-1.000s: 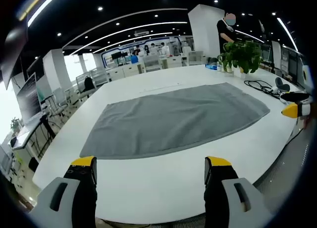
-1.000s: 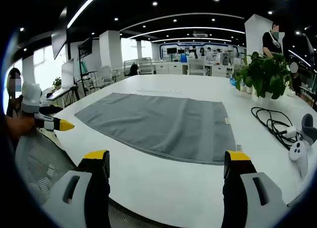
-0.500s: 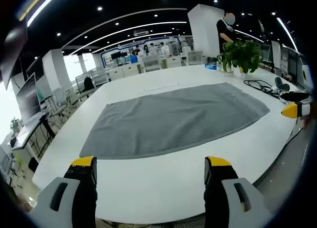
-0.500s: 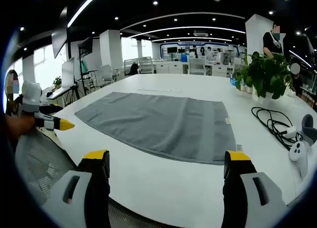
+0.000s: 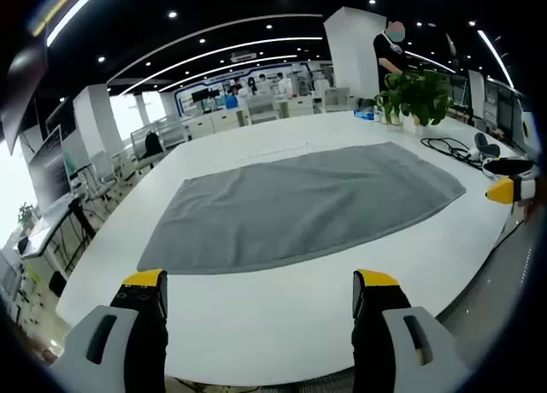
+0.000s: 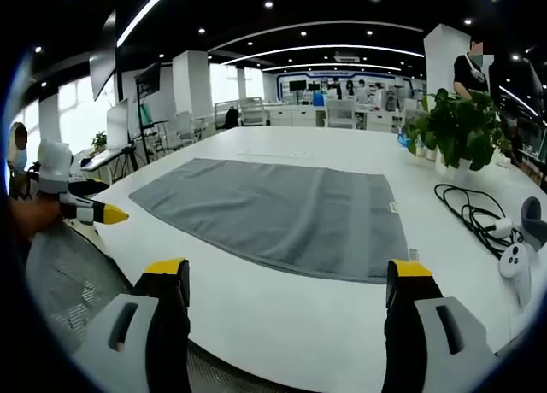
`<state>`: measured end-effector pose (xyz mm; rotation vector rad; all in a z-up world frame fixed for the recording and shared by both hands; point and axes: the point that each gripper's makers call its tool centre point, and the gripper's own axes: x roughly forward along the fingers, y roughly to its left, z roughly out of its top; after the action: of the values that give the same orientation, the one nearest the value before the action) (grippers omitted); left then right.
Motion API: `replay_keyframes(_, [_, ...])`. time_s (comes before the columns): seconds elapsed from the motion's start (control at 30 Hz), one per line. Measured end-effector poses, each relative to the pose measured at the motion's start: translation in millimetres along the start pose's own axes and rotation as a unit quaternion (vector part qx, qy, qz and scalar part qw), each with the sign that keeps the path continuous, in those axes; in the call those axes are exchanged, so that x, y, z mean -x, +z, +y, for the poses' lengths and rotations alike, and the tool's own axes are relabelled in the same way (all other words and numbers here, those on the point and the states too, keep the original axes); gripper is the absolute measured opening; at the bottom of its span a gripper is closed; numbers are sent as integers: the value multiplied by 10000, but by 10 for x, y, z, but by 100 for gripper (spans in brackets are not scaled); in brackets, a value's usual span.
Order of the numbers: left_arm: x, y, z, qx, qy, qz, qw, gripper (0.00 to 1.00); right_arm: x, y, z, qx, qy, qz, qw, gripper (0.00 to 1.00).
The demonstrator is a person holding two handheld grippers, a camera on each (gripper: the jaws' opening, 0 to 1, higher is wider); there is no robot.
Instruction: Fold the towel on the table until its edges align and the towel forms a compact rectangular stack.
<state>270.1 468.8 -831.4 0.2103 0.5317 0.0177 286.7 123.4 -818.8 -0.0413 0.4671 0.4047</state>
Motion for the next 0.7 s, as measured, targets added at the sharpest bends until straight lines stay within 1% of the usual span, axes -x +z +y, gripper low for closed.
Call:
replay_keyframes(0.47, [16,7,-34,-97,-63,53,9999,91,-22,-69,4,15,134,178,9998,96])
replay_keyframes(0.7, [20,32,-49,-192,-116,61,9997,91,7,-59,-86,-35,122,139,9998,94])
